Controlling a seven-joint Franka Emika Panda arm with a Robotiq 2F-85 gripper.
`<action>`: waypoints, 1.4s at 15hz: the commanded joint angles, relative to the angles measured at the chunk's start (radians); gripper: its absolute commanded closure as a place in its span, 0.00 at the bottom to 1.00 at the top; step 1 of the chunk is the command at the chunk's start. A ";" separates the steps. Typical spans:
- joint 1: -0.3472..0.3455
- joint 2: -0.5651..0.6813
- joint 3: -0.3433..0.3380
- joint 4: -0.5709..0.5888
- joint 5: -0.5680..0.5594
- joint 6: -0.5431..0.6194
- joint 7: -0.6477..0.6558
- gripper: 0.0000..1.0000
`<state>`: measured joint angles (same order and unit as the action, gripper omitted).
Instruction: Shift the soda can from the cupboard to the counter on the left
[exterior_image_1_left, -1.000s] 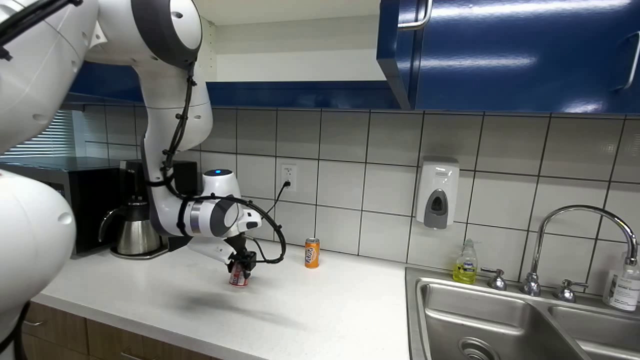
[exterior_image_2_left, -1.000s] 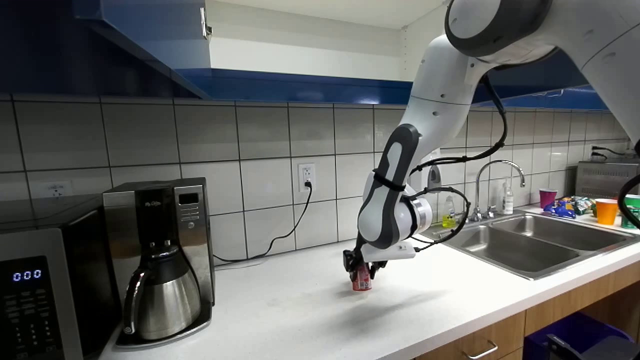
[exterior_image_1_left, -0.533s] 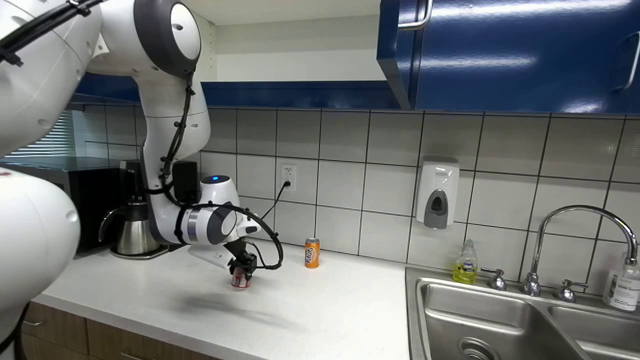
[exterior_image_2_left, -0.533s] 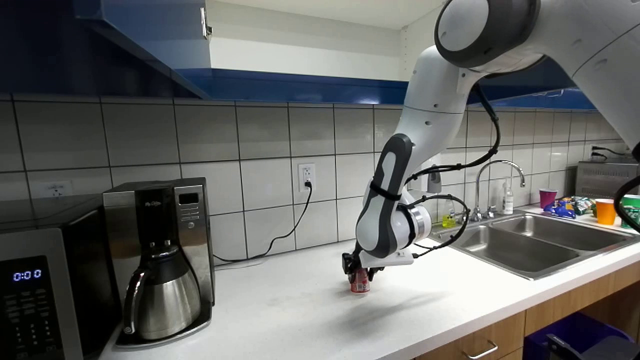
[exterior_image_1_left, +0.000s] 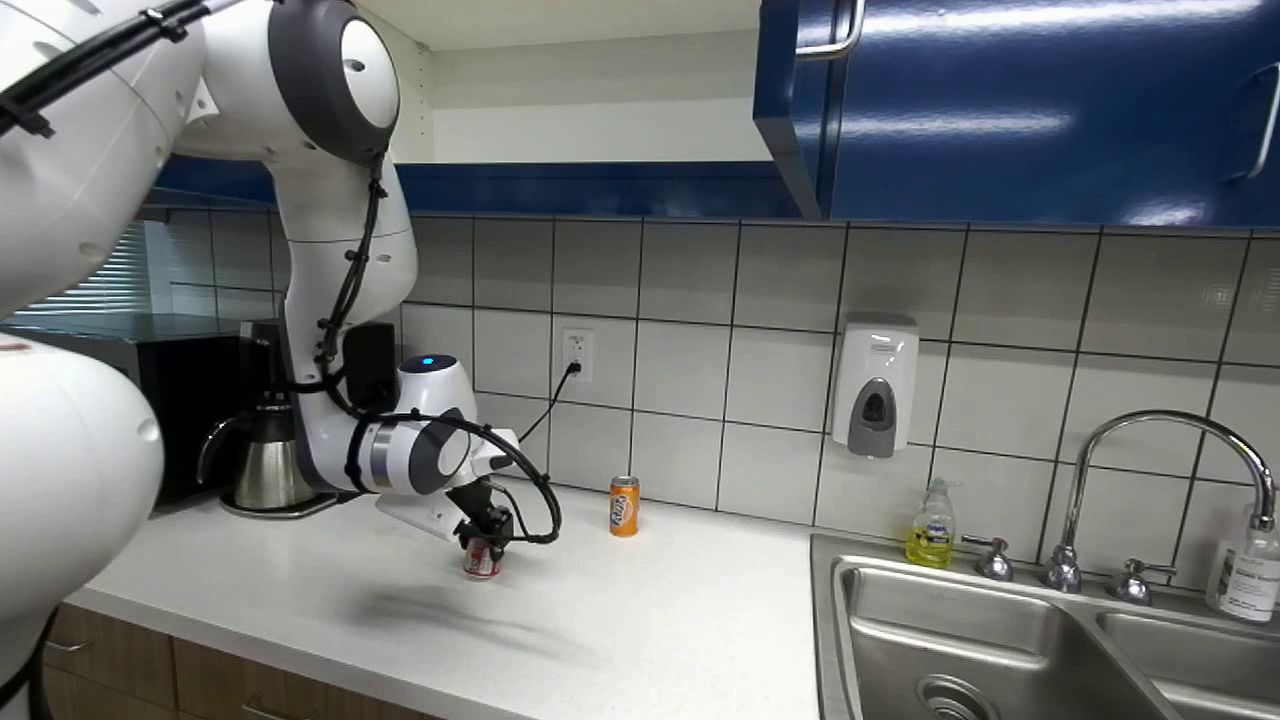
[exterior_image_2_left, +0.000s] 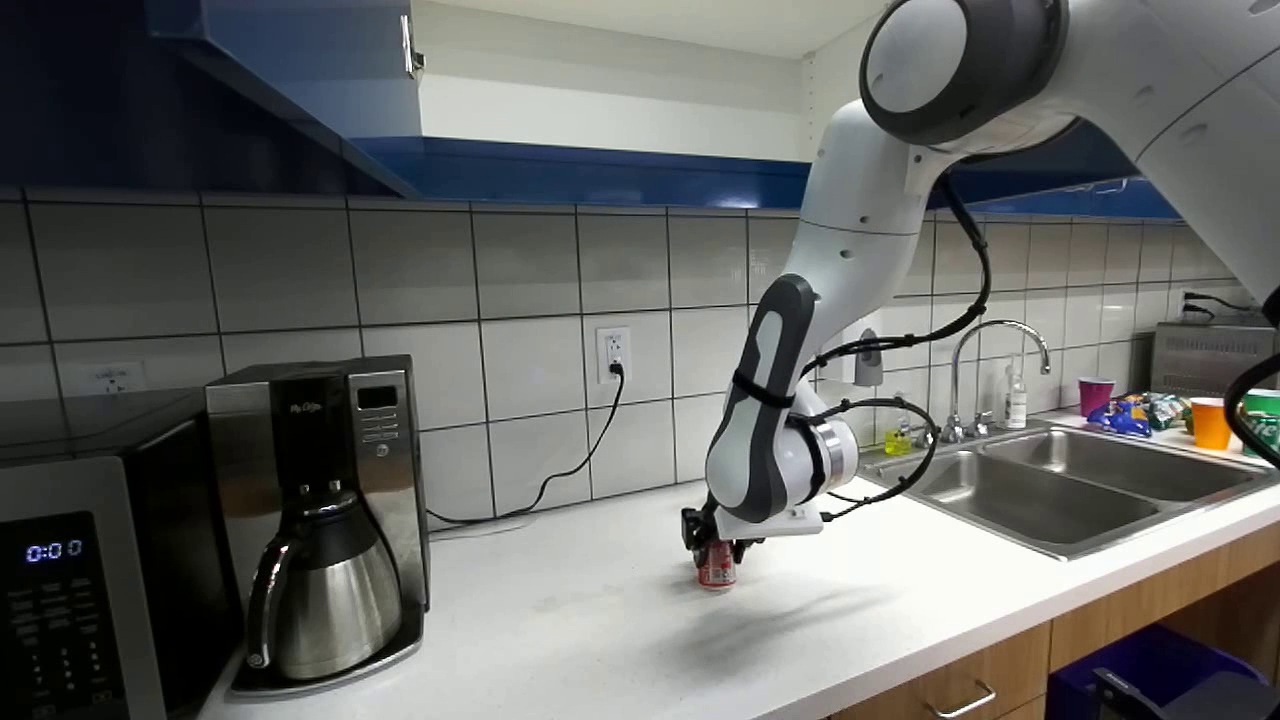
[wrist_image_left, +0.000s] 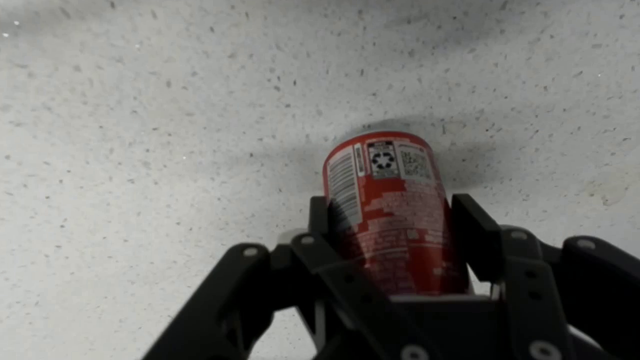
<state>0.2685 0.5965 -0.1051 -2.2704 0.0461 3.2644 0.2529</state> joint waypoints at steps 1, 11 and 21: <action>0.024 0.008 -0.017 0.011 0.037 0.017 -0.035 0.62; 0.030 -0.033 -0.006 -0.018 0.042 -0.026 -0.036 0.00; 0.083 -0.125 -0.005 -0.078 0.034 -0.159 -0.002 0.00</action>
<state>0.3221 0.5503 -0.1002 -2.3029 0.0589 3.1699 0.2522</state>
